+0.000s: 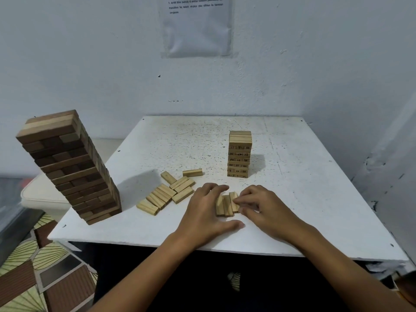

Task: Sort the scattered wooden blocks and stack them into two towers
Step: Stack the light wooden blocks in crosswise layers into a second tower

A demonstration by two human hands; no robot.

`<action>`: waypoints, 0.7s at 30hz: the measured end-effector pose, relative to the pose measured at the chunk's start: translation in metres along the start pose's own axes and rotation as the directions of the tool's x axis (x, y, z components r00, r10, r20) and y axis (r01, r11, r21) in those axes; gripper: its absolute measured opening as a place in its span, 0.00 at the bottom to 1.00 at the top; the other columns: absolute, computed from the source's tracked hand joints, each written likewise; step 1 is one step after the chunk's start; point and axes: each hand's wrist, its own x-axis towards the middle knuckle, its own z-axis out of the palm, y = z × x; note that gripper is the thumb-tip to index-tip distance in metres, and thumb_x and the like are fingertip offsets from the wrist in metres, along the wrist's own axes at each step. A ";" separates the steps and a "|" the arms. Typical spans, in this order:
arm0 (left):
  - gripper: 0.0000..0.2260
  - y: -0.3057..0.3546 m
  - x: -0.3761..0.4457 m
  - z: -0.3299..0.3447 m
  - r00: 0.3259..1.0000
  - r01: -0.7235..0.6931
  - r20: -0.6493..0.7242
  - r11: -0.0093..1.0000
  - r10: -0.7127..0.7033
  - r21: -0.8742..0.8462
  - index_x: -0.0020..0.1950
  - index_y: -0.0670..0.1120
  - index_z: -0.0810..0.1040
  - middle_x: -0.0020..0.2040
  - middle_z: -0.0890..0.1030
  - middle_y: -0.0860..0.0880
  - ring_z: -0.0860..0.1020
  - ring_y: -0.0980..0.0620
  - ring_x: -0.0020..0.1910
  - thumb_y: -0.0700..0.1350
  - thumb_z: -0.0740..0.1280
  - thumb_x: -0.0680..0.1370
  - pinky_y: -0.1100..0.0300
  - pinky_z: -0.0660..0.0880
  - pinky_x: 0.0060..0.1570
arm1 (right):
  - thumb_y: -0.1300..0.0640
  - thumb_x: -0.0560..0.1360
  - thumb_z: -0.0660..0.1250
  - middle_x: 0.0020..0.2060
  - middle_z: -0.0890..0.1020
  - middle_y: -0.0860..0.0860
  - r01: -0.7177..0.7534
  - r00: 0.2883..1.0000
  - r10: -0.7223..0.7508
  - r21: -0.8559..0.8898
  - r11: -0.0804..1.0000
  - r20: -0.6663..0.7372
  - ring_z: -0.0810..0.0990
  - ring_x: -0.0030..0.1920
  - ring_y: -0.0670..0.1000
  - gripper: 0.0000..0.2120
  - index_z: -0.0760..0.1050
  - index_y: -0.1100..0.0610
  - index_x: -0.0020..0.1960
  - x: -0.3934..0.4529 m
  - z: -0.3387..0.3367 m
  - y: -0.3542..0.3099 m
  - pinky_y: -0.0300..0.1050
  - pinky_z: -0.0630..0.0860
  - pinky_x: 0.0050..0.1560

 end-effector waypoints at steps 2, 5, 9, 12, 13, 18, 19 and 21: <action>0.39 0.000 0.001 0.001 1.000 0.009 0.006 1.000 -0.009 -0.022 0.68 0.51 0.73 0.62 0.72 0.54 0.71 0.56 0.60 0.64 0.76 0.61 0.61 0.69 0.59 | 0.62 0.77 0.65 0.46 0.75 0.43 -0.001 1.000 0.001 -0.004 1.000 0.001 0.71 0.47 0.36 0.12 0.83 0.52 0.57 -0.002 -0.001 0.000 0.29 0.65 0.46; 0.37 0.002 0.002 0.003 1.000 0.018 0.021 0.999 -0.017 -0.046 0.67 0.51 0.73 0.62 0.72 0.55 0.72 0.56 0.59 0.61 0.78 0.62 0.61 0.70 0.58 | 0.64 0.76 0.66 0.55 0.75 0.43 0.018 0.999 -0.020 -0.035 0.999 -0.035 0.71 0.55 0.40 0.13 0.84 0.50 0.52 -0.003 0.001 0.001 0.37 0.70 0.55; 0.37 0.005 0.002 0.006 0.999 0.045 0.029 0.994 -0.042 -0.099 0.68 0.52 0.72 0.62 0.72 0.58 0.74 0.57 0.57 0.62 0.75 0.61 0.51 0.73 0.60 | 0.63 0.75 0.68 0.53 0.80 0.45 -0.013 0.999 0.013 0.002 1.000 -0.033 0.72 0.58 0.44 0.09 0.84 0.51 0.48 -0.003 -0.001 -0.003 0.45 0.74 0.56; 0.34 0.006 0.005 0.005 1.000 0.019 0.014 0.994 -0.017 -0.112 0.69 0.51 0.71 0.61 0.73 0.58 0.74 0.62 0.53 0.55 0.75 0.64 0.49 0.73 0.58 | 0.59 0.75 0.70 0.47 0.79 0.43 -0.018 0.999 0.018 0.009 1.000 -0.040 0.72 0.53 0.42 0.06 0.84 0.50 0.48 -0.003 -0.001 -0.005 0.44 0.73 0.52; 0.34 0.006 0.007 0.003 1.000 0.016 0.025 0.992 -0.013 -0.123 0.70 0.50 0.71 0.62 0.74 0.56 0.75 0.62 0.54 0.53 0.74 0.65 0.49 0.73 0.58 | 0.57 0.74 0.71 0.45 0.79 0.44 -0.024 0.999 0.025 0.011 1.000 -0.044 0.72 0.52 0.43 0.04 0.83 0.50 0.48 -0.004 -0.001 -0.006 0.44 0.73 0.52; 0.36 0.006 0.016 -0.008 0.981 -0.024 0.188 0.991 0.049 -0.131 0.74 0.50 0.65 0.68 0.73 0.54 0.76 0.62 0.61 0.48 0.69 0.66 0.44 0.68 0.65 | 0.54 0.71 0.74 0.42 0.76 0.46 -0.049 0.997 0.049 0.012 0.999 -0.067 0.74 0.49 0.47 0.04 0.83 0.51 0.46 -0.007 0.002 -0.012 0.48 0.74 0.51; 0.36 0.006 0.017 -0.010 0.976 -0.032 0.211 0.991 0.059 -0.129 0.74 0.51 0.65 0.68 0.74 0.54 0.75 0.63 0.62 0.47 0.69 0.67 0.45 0.67 0.66 | 0.54 0.71 0.74 0.42 0.75 0.46 -0.049 0.996 0.049 0.004 0.999 -0.073 0.74 0.49 0.47 0.04 0.83 0.52 0.46 -0.007 0.004 -0.012 0.46 0.74 0.51; 0.35 0.005 0.019 -0.013 0.969 -0.046 0.237 0.991 0.075 -0.128 0.74 0.52 0.65 0.67 0.74 0.55 0.73 0.63 0.63 0.46 0.69 0.67 0.49 0.65 0.68 | 0.55 0.72 0.73 0.43 0.74 0.46 -0.051 0.993 0.051 0.004 0.999 -0.108 0.73 0.50 0.46 0.03 0.83 0.52 0.45 -0.007 0.008 -0.013 0.41 0.73 0.50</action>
